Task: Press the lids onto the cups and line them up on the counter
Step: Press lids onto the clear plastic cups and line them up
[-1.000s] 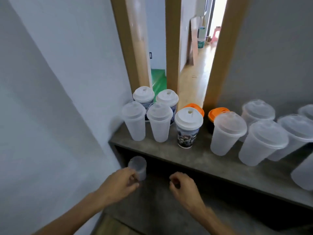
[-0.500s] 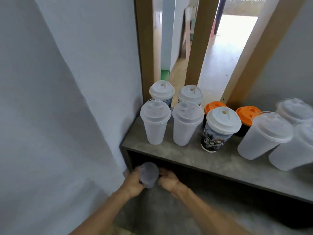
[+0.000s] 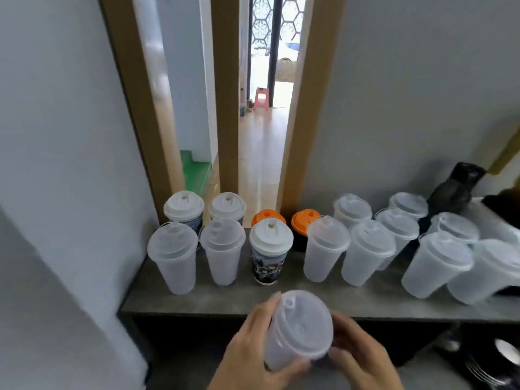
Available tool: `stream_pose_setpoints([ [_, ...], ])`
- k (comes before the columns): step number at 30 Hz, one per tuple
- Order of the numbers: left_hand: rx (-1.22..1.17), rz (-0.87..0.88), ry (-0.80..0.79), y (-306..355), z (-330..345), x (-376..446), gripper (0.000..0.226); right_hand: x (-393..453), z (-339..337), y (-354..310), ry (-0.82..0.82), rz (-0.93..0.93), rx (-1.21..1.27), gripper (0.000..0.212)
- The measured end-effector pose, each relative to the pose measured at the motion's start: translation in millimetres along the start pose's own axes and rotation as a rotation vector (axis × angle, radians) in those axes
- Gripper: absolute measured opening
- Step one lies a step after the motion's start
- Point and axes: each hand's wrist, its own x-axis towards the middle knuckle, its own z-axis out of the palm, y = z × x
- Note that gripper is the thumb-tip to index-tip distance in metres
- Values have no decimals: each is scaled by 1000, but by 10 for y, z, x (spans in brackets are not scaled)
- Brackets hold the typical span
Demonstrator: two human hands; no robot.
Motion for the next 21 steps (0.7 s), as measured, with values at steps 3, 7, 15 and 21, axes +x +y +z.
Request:
stream_pose_setpoints([
  [3, -4, 43, -58, 335, 220, 544, 90, 297, -509, -56, 131, 0, -59, 42],
  [7, -164, 22, -16, 357, 663, 821, 87, 566, -636, 82, 165, 61, -63, 29],
  [15, -204, -124, -30, 56, 1011, 904, 85, 743, -784, 145, 169, 116, -65, 28],
  [21, -50, -158, -83, -109, 1061, 895, 76, 859, -1053, 131, 4, -74, -402, 30],
])
